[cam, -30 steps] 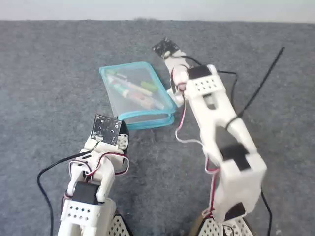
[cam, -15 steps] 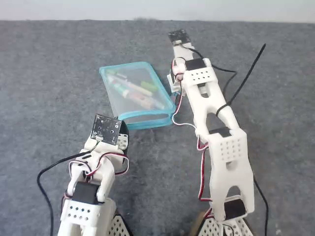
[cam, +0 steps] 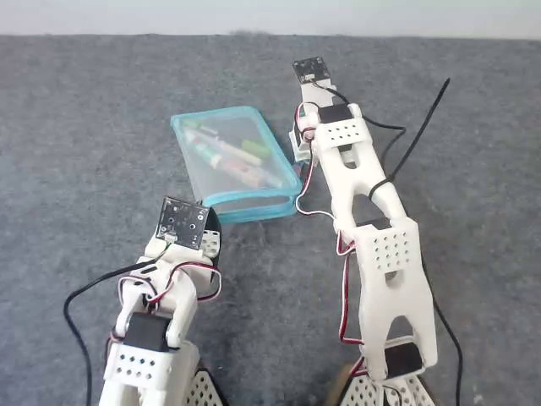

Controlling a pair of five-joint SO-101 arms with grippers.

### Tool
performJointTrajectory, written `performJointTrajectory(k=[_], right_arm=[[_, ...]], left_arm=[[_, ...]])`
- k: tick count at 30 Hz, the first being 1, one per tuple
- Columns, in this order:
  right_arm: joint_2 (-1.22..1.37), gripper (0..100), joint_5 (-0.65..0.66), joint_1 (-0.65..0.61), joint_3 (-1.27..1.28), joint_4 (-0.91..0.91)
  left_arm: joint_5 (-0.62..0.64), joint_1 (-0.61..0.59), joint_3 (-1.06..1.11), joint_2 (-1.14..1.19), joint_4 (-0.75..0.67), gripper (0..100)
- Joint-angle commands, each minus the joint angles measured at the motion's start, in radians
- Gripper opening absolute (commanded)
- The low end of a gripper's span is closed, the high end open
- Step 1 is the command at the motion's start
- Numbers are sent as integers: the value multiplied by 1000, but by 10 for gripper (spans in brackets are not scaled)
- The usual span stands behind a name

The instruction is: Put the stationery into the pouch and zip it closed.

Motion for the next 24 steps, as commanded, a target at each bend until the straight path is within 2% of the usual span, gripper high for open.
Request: performJointTrajectory(k=[1,9,13,18,24], right_arm=[[-84,191,-11,-18,-49,10],[-82,188,18,-44,-48,35],[-202,188,-49,-42,-49,154],[-289,190,-63,-128,-43,323],[-203,190,-72,-182,-21,343]], left_arm=[[2,0,-19,-18,-12,12],[2,0,-18,-18,-15,12],[2,18,-18,-18,-15,12],[0,37,-18,-18,-17,12],[-2,29,-18,-18,-14,12]])
